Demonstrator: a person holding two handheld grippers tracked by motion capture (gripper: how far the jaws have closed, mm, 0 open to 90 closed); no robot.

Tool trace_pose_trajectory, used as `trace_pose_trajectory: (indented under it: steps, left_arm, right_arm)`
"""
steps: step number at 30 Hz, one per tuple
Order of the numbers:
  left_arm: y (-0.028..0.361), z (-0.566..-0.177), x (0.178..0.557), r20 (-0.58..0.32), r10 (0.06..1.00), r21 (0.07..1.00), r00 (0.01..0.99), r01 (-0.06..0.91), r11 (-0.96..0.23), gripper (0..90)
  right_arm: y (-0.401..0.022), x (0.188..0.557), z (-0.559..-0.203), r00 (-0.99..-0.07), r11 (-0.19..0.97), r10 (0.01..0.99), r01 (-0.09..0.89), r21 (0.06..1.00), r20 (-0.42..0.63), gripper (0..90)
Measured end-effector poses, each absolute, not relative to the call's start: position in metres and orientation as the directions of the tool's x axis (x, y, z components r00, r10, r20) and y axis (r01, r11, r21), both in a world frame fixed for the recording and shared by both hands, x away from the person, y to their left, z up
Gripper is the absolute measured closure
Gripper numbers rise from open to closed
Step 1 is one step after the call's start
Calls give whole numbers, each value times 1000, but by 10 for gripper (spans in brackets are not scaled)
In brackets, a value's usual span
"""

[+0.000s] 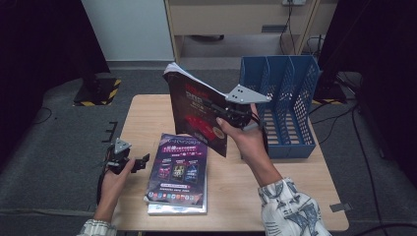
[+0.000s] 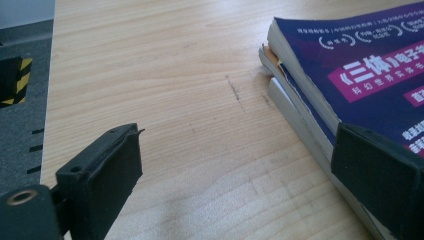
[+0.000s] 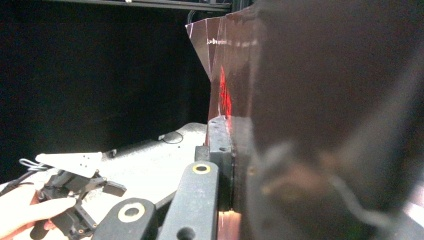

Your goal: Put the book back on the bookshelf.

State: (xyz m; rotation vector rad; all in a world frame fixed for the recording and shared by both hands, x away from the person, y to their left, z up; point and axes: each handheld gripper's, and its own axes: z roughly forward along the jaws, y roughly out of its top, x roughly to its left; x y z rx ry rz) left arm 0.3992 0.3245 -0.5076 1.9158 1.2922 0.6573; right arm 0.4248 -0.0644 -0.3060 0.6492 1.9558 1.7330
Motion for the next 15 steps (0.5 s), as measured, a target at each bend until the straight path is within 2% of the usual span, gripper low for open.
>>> trace_pose_trajectory:
  steps: [15]
  left_arm:
    - [326, -509, 399, 18, 933, 786, 360, 572, -236, 61]
  right_arm:
    - [-76, 431, -295, -770, 90, 638, 77, 993, 2, 870]
